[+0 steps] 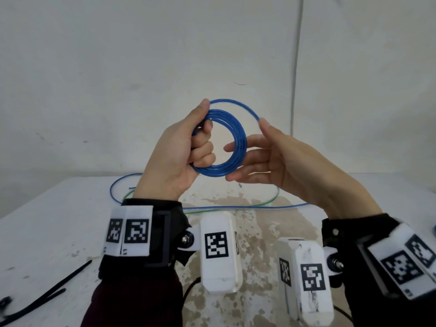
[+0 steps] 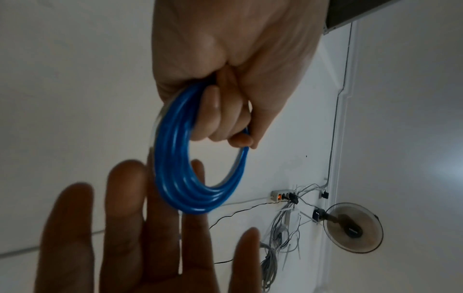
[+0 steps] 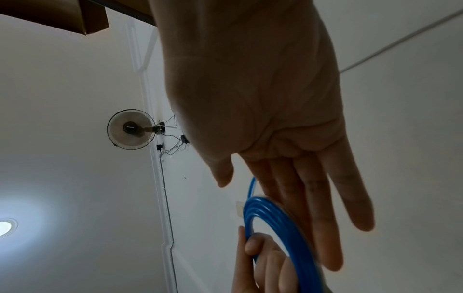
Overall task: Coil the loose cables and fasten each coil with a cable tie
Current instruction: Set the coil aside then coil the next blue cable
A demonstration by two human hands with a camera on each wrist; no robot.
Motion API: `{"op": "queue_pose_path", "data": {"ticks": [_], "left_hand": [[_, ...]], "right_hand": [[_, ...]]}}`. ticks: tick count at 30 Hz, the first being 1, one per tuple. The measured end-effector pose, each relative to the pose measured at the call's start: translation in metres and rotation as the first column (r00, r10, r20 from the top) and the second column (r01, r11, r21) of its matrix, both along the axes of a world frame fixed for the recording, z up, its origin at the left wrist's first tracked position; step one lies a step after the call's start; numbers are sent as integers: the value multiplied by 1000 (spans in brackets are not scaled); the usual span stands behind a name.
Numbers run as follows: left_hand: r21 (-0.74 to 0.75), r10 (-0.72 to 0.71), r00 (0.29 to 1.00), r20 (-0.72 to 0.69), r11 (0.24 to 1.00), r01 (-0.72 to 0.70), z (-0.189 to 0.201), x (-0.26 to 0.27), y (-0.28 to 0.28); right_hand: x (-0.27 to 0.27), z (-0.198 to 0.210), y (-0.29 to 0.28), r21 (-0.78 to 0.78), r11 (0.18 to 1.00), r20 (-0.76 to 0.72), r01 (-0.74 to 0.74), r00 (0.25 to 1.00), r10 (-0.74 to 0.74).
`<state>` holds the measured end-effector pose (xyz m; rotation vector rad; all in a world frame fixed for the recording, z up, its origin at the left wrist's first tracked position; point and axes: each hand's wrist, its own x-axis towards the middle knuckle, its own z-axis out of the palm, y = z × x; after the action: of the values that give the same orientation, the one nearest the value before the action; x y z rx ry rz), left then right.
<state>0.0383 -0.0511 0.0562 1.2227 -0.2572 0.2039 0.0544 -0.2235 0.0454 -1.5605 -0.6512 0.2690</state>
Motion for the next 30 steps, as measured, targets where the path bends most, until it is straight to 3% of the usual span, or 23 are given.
{"op": "queue_pose_path", "data": {"ticks": [3,6,9,17,21,26,30], "left_hand": [[202,29,999,34,979,-35,-2,-1,-3],[436,6,999,53,899,-29,-5,-4,-8],[590,-36,999,21,807,17,-9,-5,-16],[643,-39,998,42,766,3,-12,-2,-25],[763,91,974,206,608,-218,-14,-1,-25],[739,80,945,318,603,-300,-12,-2,-14],[733,59,941,334,611,-299,-11,-1,-15]], "right_hand": [[3,0,-1,-44,998,16,41,999,-40],[3,-1,1,-46,995,76,85,994,-81],[3,-3,6,76,988,61,135,988,-139],[3,0,6,225,901,23,371,922,-385],[4,0,6,273,855,7,440,888,-459],[4,-2,-5,-33,894,139,447,888,-439],[-1,-1,-7,-277,816,286,508,854,-434]]}}
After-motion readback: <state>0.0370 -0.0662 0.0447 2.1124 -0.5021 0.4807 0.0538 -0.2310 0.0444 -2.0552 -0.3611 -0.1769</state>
